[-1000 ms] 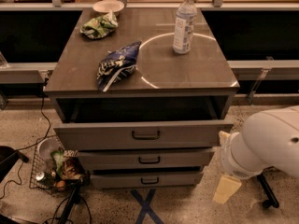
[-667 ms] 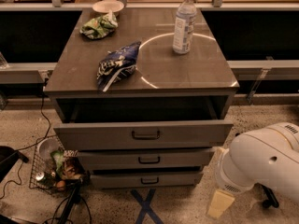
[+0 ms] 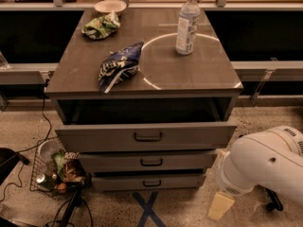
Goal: Open bottom drawer
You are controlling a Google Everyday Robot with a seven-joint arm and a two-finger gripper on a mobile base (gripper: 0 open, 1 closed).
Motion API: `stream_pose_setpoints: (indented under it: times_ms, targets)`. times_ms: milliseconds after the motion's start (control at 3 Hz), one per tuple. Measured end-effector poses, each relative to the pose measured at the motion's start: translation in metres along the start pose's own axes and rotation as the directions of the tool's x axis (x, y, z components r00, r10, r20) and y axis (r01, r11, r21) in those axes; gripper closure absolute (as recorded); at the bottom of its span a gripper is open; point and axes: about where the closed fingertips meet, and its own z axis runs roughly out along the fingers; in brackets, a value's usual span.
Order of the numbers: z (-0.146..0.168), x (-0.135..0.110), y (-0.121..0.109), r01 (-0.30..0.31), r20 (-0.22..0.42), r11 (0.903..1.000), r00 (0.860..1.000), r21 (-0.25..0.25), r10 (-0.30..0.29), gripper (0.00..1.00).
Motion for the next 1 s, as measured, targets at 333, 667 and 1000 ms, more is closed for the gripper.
stream_pose_setpoints:
  times_ms: [333, 667, 1000]
  targets:
    - [0.048, -0.002, 0.011, 0.003, 0.002, 0.9992, 1.000, -0.039, -0.003, 0.00]
    - [0.130, 0.001, 0.035, -0.012, 0.021, 0.9968, 1.000, -0.079, 0.013, 0.00]
    - [0.188, -0.014, 0.046, -0.006, 0.080, 0.9963, 0.997, -0.086, 0.013, 0.00]
